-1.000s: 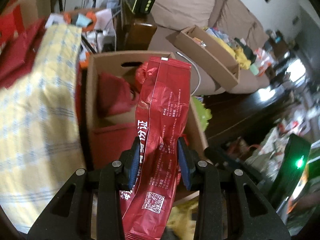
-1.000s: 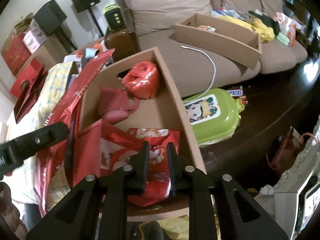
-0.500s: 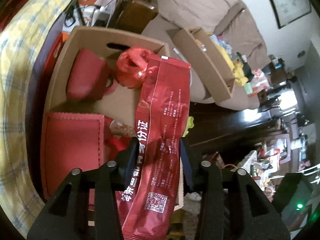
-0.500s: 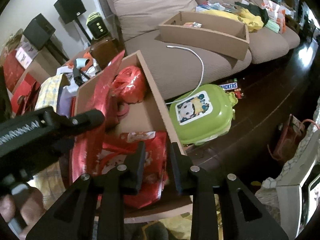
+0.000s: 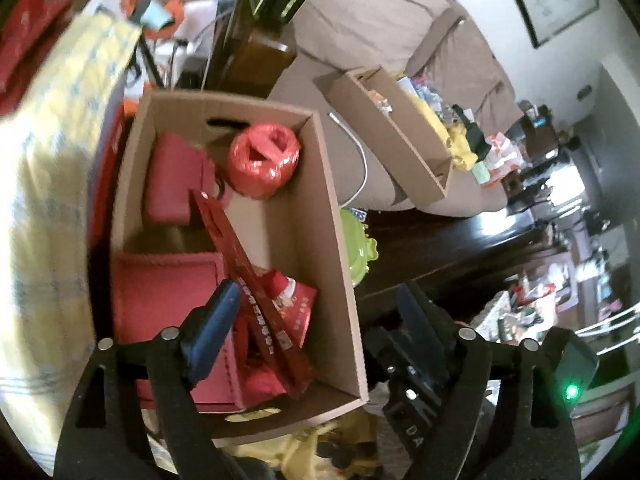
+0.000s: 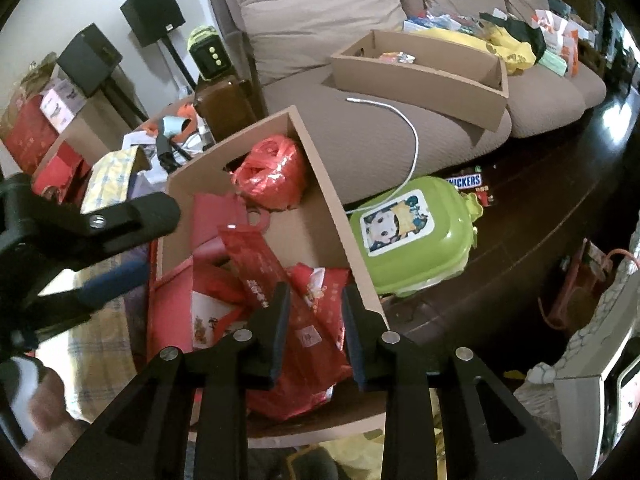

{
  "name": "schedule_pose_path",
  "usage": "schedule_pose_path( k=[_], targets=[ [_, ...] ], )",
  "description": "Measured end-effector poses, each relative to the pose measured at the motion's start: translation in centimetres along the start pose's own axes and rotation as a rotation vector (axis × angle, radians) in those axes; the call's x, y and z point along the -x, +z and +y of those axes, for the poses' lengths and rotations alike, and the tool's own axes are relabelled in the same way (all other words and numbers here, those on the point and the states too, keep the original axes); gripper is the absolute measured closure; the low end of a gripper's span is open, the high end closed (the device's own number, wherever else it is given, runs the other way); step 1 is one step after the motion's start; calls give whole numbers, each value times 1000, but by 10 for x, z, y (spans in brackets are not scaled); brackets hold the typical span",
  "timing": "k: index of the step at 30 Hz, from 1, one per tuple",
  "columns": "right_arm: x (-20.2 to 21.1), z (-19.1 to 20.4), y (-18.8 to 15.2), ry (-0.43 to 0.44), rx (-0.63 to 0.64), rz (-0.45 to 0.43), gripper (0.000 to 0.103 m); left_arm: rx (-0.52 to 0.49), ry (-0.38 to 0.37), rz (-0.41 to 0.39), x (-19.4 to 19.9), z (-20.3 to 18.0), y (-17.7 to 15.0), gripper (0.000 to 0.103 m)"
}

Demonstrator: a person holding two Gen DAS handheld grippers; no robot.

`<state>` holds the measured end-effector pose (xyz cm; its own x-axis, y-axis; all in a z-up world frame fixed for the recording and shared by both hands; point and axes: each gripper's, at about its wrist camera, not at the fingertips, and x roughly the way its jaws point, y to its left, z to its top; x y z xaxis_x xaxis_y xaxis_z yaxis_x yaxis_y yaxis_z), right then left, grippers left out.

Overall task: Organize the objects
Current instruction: 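Open the left tool to drop the tea packet while the right tool releases the tube, then lift both tools out of the box and move toward the red case on the table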

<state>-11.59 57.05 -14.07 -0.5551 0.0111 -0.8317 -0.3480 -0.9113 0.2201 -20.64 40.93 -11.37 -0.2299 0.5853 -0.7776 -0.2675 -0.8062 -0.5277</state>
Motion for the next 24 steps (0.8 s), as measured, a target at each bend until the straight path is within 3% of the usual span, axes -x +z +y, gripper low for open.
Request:
schedule_pose_path(
  k=[7, 13, 24],
  targets=[
    [32, 5, 6, 23, -1, -138, 76, -166, 110, -98, 43, -12, 3, 21],
    [59, 16, 13, -19, 32, -216, 76, -277, 202, -193, 86, -15, -2, 20],
    [97, 60, 12, 29, 137, -284, 72, -266, 325, -227, 142, 32, -6, 20]
  ],
)
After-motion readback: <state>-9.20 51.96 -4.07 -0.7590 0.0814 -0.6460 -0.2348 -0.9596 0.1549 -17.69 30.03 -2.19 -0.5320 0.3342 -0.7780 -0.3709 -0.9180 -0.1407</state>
